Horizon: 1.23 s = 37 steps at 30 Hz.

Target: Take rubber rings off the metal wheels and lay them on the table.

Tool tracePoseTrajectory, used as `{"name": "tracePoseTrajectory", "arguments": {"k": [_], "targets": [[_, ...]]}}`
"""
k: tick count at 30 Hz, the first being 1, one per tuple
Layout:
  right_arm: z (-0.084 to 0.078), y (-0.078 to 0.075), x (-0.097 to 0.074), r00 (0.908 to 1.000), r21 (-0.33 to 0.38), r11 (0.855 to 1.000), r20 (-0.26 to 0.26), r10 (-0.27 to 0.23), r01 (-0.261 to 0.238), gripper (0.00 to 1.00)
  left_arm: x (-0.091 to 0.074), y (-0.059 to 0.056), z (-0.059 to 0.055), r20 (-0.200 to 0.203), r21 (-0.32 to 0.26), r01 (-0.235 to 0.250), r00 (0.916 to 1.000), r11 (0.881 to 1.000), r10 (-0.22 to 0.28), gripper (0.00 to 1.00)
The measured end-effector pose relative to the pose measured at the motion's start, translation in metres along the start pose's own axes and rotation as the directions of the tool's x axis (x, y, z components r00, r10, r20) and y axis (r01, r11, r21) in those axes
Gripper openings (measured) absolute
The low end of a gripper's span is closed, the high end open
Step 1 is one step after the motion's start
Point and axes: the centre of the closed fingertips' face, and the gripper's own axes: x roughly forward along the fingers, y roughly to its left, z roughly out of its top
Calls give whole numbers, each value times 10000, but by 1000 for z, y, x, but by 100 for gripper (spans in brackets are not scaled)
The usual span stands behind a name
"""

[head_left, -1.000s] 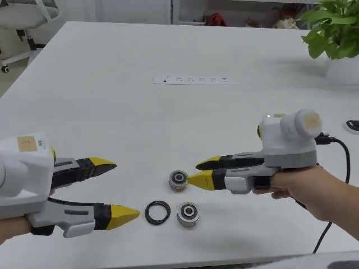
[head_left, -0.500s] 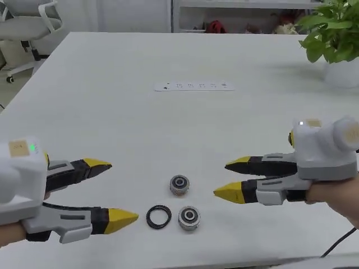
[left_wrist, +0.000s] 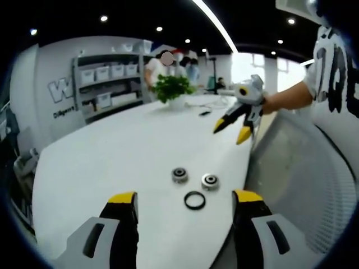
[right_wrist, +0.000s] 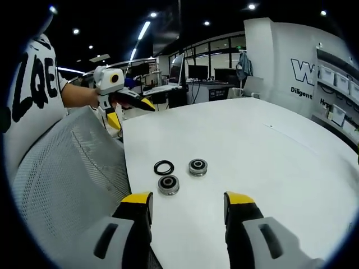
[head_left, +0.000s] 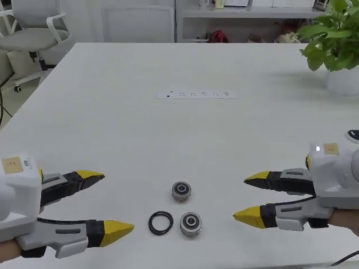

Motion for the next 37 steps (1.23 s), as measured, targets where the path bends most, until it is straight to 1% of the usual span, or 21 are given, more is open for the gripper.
{"name": "tracePoseTrajectory", "arguments": {"k": [3, 8, 14, 18, 24, 31, 37], "targets": [[-3, 2, -3, 10000, -7, 10000, -64, -72, 72, 49, -4, 2, -1, 53, -133, -154, 9999, 9998, 155, 69], [-6, 5, -4, 9999, -127, 9999, -159, -61, 59, 50, -9, 1, -3, 63, -234, -286, 9996, 9993, 287, 69], [-5, 8, -5, 10000, -204, 9998, -75, -13, 12, 50, -14, -1, 1, 189, -298, -428, 9989, 9986, 434, 69], [-6, 10, -6, 9999, -265, 9996, -100, 10, -13, 50, -16, -3, 2, 209, -242, -490, 9986, 9985, 495, 69], [-7, 14, -7, 9999, -299, 9995, -137, 30, -34, 52, -20, -4, 1, 272, -312, -634, 9976, 9975, 642, 69], [-6, 14, -8, 10000, -273, 9996, -85, 21, -23, 53, -24, -6, -1, 290, -362, -760, 9966, 9965, 771, 69], [-6, 13, -8, 10000, -267, 9996, -19, 8, -8, 53, -27, -4, -2, 302, -444, -930, 9951, 9947, 944, 69]]}}
